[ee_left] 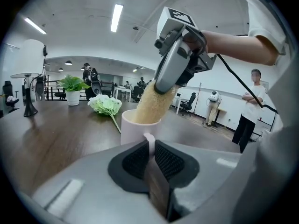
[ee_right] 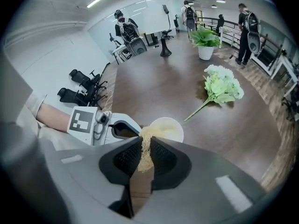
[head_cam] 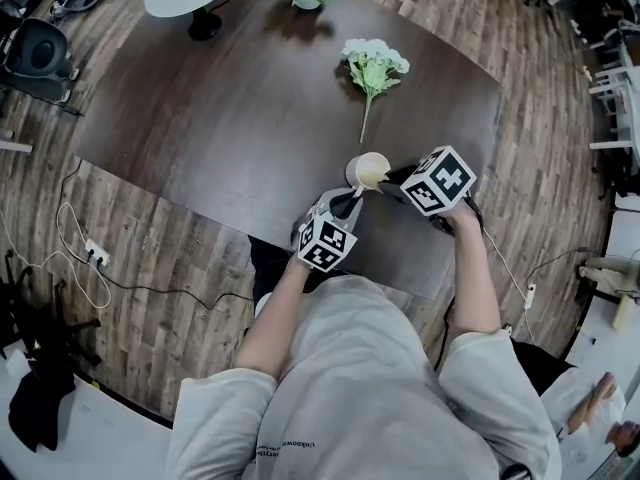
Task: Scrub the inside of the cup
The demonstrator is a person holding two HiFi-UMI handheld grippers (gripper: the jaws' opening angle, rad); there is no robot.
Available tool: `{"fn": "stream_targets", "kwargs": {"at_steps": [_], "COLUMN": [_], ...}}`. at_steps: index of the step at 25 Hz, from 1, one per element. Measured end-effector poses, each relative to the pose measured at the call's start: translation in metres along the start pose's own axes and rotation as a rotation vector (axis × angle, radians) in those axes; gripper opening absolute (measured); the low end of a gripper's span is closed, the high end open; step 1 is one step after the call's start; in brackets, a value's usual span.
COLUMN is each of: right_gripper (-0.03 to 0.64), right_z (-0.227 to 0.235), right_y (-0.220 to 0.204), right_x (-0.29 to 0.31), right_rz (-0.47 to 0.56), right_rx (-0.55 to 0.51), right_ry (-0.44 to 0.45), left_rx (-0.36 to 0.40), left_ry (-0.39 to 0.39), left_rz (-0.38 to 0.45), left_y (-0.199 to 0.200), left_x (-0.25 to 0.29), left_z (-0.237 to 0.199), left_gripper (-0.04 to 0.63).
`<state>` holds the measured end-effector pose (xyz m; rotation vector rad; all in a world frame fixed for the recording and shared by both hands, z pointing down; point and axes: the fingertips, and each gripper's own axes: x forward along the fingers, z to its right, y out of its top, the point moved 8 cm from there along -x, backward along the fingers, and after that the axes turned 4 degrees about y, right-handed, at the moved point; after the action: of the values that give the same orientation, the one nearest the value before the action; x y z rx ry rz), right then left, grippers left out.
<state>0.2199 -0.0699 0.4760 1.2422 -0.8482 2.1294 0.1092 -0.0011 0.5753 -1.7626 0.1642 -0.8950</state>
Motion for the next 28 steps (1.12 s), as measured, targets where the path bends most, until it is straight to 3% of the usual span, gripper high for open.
{"fn": "stream_targets", "kwargs": {"at_steps": [8, 12, 19, 28], "right_gripper": [0.077, 0.077, 0.078, 0.078], "right_z": [-0.015, -0.022, -0.014, -0.006], "right_y": [-0.015, -0.029, -0.038, -0.033], "right_x": [-0.028, -0.029, 0.015, 0.057], "right_rz": [0.031, -0.047, -0.200, -0.170], "right_rx": [-0.058, -0.094, -0.130, -0.034], "right_ry": [-0.006, 0.001, -0.089, -0.092], "left_rx": [0.006, 0.003, -0.006, -0.020], "left_ry": [-0.001, 0.002, -0.010, -0.004], "left_rz": [-0.014, -0.015, -0.016, -0.020], "left_y": [0.001, 0.002, 0.003, 0.002], "left_x": [0.001, 0.001, 0.003, 0.003], "left_z": [0.001, 0.002, 0.006, 0.008], "left_gripper": [0.040, 0.040, 0.040, 0.040]}}
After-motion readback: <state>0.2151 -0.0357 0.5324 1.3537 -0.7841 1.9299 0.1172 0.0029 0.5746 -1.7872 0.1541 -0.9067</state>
